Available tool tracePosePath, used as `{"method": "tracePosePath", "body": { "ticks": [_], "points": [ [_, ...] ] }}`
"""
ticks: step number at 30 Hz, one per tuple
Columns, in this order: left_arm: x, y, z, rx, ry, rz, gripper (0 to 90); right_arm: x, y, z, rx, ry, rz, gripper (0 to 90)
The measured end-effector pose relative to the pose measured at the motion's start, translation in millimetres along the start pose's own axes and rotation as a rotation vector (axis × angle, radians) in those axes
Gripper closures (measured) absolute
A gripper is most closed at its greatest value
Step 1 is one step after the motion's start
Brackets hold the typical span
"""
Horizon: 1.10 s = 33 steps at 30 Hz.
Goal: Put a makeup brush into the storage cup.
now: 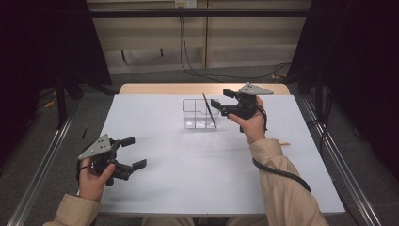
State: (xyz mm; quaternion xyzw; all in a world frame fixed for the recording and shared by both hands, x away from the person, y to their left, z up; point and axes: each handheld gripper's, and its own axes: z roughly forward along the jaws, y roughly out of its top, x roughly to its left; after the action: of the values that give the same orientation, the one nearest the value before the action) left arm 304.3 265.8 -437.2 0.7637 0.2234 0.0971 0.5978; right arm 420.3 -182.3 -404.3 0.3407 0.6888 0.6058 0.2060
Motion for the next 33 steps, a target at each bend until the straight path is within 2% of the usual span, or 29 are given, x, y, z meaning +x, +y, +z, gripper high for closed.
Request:
{"method": "tracePosePath", "body": {
  "ticks": [9,20,28,33],
  "points": [
    [0.1,0.5,0.1,0.000,0.001,0.001,0.8,4.9,0.6,-8.0,-0.004,0.023,0.008,13.7],
    [-0.1,1.3,0.4,-0.001,0.004,0.003,0.8,8.5,-3.9,-18.7,0.000,0.025,-0.002,9.9],
    [0.0,1.4,1.7,0.001,0.002,0.003,0.8,6.5,-3.7,-31.9,-0.007,0.025,0.000,7.5],
    [0.3,1.9,2.9,-0.003,-0.001,0.002,0.8,5.4,-3.6,-42.7,-0.006,0.027,-0.016,4.9]
  ]
}}
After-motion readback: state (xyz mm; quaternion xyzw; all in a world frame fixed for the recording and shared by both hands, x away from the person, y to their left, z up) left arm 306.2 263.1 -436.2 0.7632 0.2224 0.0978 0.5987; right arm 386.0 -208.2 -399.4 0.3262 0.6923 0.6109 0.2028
